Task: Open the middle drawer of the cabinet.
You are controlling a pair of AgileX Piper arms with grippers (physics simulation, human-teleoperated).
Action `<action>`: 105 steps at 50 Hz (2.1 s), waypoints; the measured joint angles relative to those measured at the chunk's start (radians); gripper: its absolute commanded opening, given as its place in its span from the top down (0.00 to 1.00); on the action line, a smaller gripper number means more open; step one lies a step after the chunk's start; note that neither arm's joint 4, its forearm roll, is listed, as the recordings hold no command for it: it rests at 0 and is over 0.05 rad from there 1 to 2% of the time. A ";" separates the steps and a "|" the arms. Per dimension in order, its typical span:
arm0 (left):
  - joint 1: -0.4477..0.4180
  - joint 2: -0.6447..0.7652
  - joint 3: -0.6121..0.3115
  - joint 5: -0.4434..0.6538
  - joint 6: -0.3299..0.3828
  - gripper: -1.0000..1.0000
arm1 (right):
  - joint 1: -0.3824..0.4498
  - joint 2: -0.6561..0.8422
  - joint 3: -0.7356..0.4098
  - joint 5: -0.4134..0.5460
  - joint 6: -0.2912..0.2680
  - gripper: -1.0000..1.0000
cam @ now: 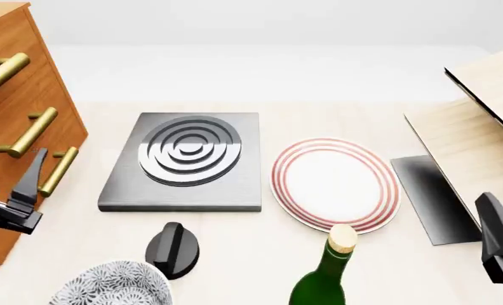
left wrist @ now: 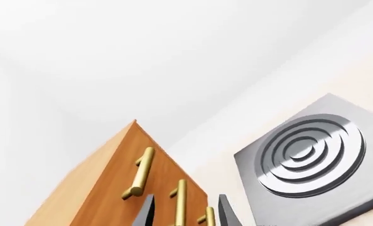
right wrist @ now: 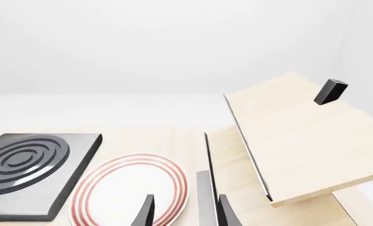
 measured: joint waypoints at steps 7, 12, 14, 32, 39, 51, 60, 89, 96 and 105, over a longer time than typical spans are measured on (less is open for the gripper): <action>-0.024 0.072 -0.007 -0.036 0.053 0.00 | 0.000 0.000 0.000 0.000 0.000 0.00; -0.030 0.128 -0.014 -0.067 0.084 0.00 | 0.000 0.000 0.000 0.000 0.000 0.00; -0.030 0.150 -0.016 -0.081 0.096 0.00 | 0.000 0.000 0.000 0.000 0.000 0.00; -0.014 0.295 -0.013 -0.202 0.226 0.00 | 0.000 0.000 0.000 0.000 0.000 0.00; -0.004 0.330 -0.014 -0.229 0.270 0.00 | 0.000 0.000 0.000 0.000 0.000 0.00; 0.024 0.392 -0.022 -0.256 0.328 0.00 | 0.000 0.000 0.000 0.000 0.000 0.00; 0.043 0.445 -0.025 -0.282 0.363 0.00 | 0.000 0.000 0.000 0.000 0.000 0.00; 0.096 0.686 -0.021 -0.555 0.540 0.00 | 0.000 0.000 0.000 0.000 0.000 0.00; 0.100 0.725 -0.029 -0.603 0.567 0.00 | 0.000 0.000 0.000 0.000 0.000 0.00; 0.102 0.766 -0.035 -0.646 0.589 0.00 | 0.000 0.000 0.000 0.000 0.000 0.00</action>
